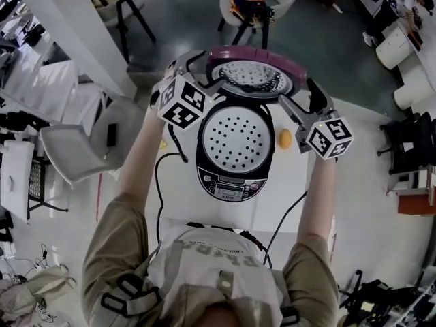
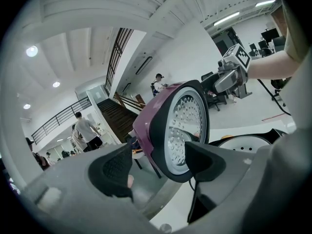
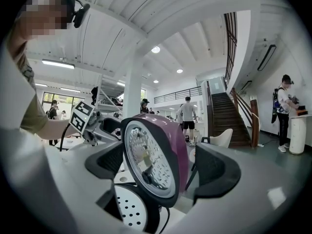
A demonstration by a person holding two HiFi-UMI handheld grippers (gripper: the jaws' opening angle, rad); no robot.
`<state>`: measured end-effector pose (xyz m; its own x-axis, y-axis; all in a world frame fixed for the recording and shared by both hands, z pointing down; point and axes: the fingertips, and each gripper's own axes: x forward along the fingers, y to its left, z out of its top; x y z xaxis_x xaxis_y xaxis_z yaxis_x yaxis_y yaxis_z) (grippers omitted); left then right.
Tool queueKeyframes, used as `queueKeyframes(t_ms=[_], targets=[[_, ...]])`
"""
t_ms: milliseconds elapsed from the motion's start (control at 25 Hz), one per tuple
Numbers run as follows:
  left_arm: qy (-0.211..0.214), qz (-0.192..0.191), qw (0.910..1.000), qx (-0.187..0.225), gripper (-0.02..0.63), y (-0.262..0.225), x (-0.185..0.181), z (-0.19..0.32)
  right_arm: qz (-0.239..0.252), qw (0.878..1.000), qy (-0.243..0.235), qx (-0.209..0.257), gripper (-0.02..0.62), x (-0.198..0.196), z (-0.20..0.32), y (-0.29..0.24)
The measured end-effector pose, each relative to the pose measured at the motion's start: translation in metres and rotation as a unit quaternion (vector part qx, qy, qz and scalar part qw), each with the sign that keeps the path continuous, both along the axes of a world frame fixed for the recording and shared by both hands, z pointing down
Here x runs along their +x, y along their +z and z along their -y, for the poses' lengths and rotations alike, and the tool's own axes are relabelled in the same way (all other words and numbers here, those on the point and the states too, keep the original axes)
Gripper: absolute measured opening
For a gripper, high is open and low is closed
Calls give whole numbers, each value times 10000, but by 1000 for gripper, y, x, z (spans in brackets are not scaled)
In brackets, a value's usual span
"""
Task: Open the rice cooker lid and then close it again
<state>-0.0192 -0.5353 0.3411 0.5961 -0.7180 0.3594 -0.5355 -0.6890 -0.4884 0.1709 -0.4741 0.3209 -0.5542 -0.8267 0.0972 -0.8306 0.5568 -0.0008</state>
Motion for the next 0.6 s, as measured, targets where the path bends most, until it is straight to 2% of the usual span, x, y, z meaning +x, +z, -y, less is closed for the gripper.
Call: queueKeyframes(t_ms=[600], targets=[[50,282,9996,-28,356,12,11,8,-220,9993,-296,69,439,-17,17,7]])
